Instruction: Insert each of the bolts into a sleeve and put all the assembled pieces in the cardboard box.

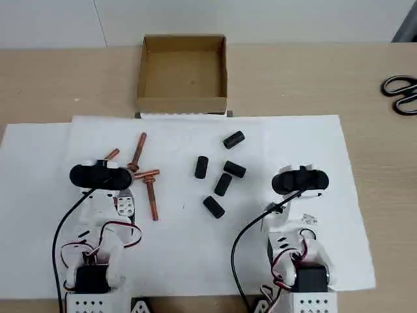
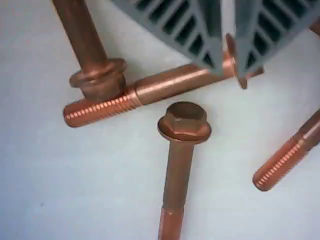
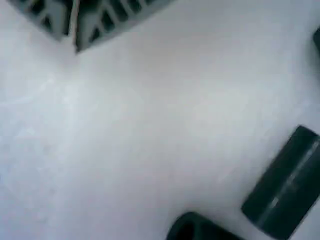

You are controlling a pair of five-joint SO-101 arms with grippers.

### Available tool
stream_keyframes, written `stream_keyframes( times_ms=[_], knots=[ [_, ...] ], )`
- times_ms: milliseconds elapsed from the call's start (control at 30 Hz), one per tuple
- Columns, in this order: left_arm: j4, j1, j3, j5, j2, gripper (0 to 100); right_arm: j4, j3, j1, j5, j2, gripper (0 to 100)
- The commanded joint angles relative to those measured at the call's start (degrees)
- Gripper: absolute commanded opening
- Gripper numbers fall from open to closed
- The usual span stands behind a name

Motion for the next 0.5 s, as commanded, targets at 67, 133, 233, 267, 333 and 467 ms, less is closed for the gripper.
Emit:
stream_keyframes(
  times_ms=[67,133,233,267,333,467],
  knots=[
    [0.0,0.0,-0.2,0.3,-0.4,1,-0.9,-0.5,-0.3,-0.9,-0.8,0.4],
    [0.0,0.0,-0.2,0.3,-0.4,1,0.5,-2.6,0.2,-0.8,-0.7,0.4],
    [0.0,0.0,-0.2,0.3,-0.4,1,3.6,-10.5,-0.2,-0.8,-0.6,0.4],
    [0.0,0.0,-0.2,0.3,-0.4,1,3.7,-13.7,-0.3,-0.8,-0.5,0.4],
    [0.0,0.0,-0.2,0.3,-0.4,1,3.7,-18.4,-1.1,-0.6,-0.4,0.4],
    [0.0,0.0,-0.2,0.3,-0.4,1,5.8,-22.3,-3.7,-0.4,-0.4,0.4]
  ],
)
